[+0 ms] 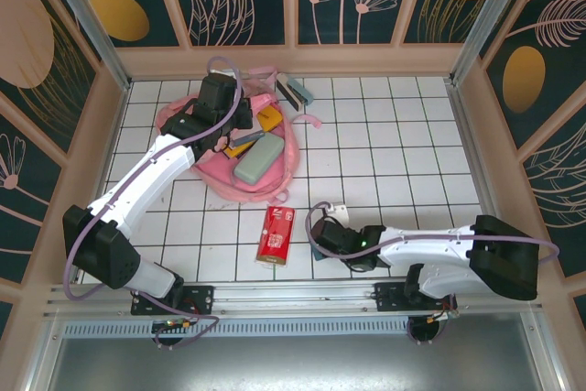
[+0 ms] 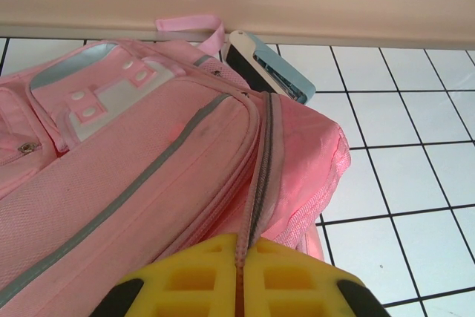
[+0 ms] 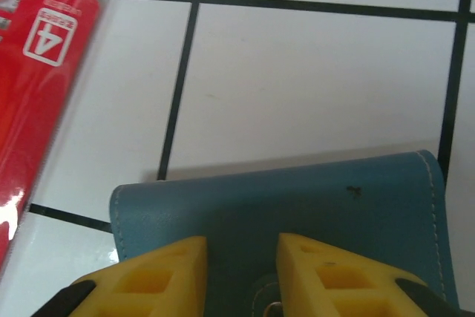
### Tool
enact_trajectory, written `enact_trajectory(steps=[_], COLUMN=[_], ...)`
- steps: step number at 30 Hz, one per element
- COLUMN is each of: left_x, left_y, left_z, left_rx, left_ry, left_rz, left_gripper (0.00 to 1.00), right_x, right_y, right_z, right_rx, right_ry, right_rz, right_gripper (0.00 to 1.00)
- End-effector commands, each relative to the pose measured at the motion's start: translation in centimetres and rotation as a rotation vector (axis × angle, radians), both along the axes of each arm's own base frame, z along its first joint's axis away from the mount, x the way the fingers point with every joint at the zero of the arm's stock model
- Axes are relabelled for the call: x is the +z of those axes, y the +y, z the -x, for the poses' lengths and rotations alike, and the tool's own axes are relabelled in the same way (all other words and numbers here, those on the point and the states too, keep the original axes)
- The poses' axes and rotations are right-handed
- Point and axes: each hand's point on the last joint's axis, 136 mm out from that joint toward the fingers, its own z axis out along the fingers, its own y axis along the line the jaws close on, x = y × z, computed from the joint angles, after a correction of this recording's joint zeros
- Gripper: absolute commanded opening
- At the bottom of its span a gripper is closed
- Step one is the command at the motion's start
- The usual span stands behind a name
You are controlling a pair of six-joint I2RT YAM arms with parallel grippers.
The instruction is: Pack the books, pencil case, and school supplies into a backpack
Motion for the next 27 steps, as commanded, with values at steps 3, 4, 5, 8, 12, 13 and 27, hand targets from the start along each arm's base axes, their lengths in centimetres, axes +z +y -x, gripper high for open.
enact_trajectory(steps=[3, 4, 5, 8, 12, 13, 27], left_x=[2.9, 2.8, 2.9, 2.9, 2.8, 2.8, 2.8], left_y=[-0.4, -0.3, -0.3, -0.3, -0.3, -0.3, -0.3], left_z=[-1.3, -1.3, -1.2, -1.2, -1.2, -1.2, -1.2], left_rx=[0.018, 0.019, 0.019, 0.019, 0.020, 0.020, 0.016], left_ry=[-0.104, -0.103, -0.104, -0.104, -0.101, -0.102, -0.102], left_rz=[0.068, 0.067, 0.067, 0.069, 0.068, 0.066, 0.062], left_gripper=[0.10, 0.10, 0.10, 0.10, 0.10, 0.10, 0.10], right_x=[-1.2, -1.1, -1.1, -0.5, 0.7, 1.0, 4.1], right_y=[-1.7, -1.8, -1.8, -1.4, -1.0, -0.9, 0.5], right_z=[-0.7, -1.4, -2.1, -4.3, -7.2, -7.9, -13.0], right_rx=[-0.082, -0.092, -0.096, -0.102, -0.107, -0.108, -0.083], right_ry=[-0.014, -0.029, -0.042, -0.077, -0.122, -0.131, -0.200], right_rz=[0.040, 0.052, 0.062, 0.053, 0.030, 0.026, 0.043], right_gripper=[0.32, 0.32, 0.31, 0.32, 0.32, 0.32, 0.61])
